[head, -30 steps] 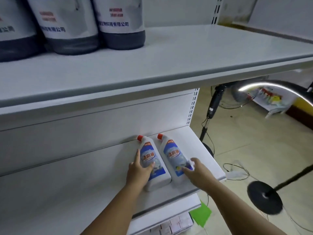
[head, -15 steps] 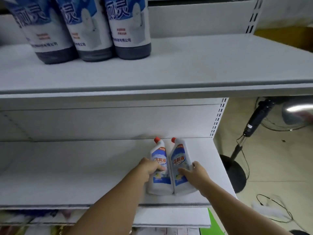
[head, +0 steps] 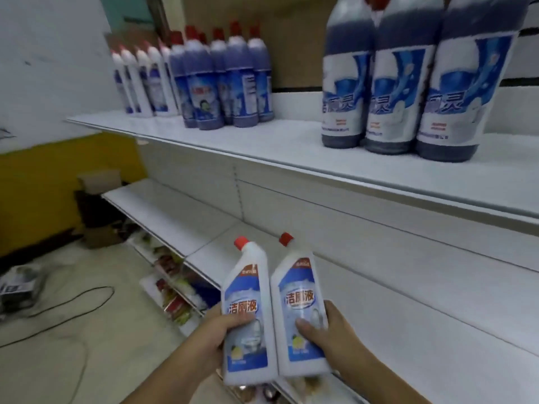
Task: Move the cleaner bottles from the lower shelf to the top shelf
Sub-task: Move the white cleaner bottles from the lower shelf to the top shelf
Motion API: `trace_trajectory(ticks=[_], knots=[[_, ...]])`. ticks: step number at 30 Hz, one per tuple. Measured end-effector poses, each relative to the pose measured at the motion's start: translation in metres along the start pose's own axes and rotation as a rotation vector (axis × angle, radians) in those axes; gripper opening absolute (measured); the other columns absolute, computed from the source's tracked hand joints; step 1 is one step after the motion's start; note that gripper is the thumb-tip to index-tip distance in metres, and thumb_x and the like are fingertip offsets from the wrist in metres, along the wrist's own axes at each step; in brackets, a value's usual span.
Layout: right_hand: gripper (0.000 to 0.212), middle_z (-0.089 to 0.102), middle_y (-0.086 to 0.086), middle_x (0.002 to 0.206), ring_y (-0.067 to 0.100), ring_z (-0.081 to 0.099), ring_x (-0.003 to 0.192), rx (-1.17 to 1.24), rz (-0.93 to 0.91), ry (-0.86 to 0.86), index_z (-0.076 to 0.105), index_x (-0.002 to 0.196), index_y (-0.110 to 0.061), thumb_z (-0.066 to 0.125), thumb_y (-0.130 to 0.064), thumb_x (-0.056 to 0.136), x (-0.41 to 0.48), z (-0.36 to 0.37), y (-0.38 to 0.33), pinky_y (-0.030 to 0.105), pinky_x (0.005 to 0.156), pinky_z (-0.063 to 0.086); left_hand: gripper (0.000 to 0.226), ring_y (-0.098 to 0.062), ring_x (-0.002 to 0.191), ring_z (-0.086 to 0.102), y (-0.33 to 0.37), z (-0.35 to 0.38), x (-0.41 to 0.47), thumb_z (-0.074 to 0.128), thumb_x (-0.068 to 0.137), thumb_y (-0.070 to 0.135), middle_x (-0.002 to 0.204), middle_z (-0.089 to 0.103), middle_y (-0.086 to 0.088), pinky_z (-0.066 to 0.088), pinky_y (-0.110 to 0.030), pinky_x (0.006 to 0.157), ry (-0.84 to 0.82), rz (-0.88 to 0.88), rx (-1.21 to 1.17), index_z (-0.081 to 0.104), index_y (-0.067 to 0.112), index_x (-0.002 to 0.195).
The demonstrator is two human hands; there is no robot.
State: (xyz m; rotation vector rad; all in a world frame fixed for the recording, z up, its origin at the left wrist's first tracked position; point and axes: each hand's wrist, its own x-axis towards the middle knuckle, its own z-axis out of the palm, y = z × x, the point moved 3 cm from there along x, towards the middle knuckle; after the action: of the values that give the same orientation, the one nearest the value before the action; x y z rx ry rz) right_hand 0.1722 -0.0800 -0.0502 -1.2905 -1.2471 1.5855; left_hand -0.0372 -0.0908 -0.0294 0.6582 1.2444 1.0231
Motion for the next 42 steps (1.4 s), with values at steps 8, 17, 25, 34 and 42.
trace_trajectory(ticks=[8, 17, 25, 34, 42], knots=[[0.043, 0.075, 0.007, 0.096, 0.026, 0.073, 0.083, 0.035, -0.239, -0.193, 0.055, 0.110, -0.011, 0.076, -0.020, 0.073, 0.046, 0.170, -0.116, 0.039, 0.069, 0.059, 0.047, -0.035, 0.074, 0.072, 0.130, -0.140, -0.056, 0.079, 0.065, 0.004, 0.097, 0.072, -0.023, 0.059, -0.043, 0.060, 0.119, 0.348, -0.013, 0.060, 0.002, 0.108], [0.052, 0.073, 0.003, 0.095, 0.018, 0.073, 0.079, -0.036, -0.460, -0.146, 0.055, 0.105, -0.019, 0.076, -0.035, 0.060, 0.110, 0.298, -0.232, 0.035, 0.067, 0.060, 0.054, -0.032, 0.075, 0.073, 0.278, -0.244, -0.045, 0.079, 0.059, 0.008, 0.092, 0.075, -0.014, 0.058, -0.040, 0.056, 0.173, 0.658, 0.030, 0.059, 0.007, 0.109], [0.047, 0.071, -0.005, 0.099, 0.014, 0.070, 0.089, -0.165, -0.609, -0.064, 0.054, 0.105, -0.030, 0.078, -0.029, 0.065, 0.156, 0.329, -0.302, 0.035, 0.076, 0.059, 0.060, -0.036, 0.090, 0.070, 0.367, -0.288, -0.001, 0.081, 0.058, 0.015, 0.102, 0.072, -0.013, 0.055, -0.059, 0.078, 0.087, 0.745, 0.141, 0.058, 0.015, 0.113], [0.052, 0.070, -0.011, 0.095, 0.012, 0.069, 0.089, -0.104, -0.714, -0.018, 0.054, 0.100, -0.035, 0.075, -0.041, 0.052, 0.231, 0.356, -0.361, 0.032, 0.076, 0.059, 0.053, -0.035, 0.087, 0.071, 0.428, -0.321, 0.058, 0.075, 0.059, 0.007, 0.097, 0.074, -0.013, 0.058, -0.049, 0.071, 0.064, 0.834, 0.123, 0.059, 0.015, 0.109], [0.059, 0.071, -0.007, 0.098, 0.017, 0.069, 0.092, -0.064, -0.769, 0.074, 0.055, 0.102, -0.033, 0.074, -0.042, 0.048, 0.292, 0.386, -0.401, 0.041, 0.080, 0.058, 0.043, -0.024, 0.075, 0.074, 0.500, -0.367, 0.117, 0.070, 0.061, 0.010, 0.089, 0.076, -0.005, 0.058, -0.037, 0.054, -0.016, 0.916, 0.050, 0.061, 0.020, 0.102]])
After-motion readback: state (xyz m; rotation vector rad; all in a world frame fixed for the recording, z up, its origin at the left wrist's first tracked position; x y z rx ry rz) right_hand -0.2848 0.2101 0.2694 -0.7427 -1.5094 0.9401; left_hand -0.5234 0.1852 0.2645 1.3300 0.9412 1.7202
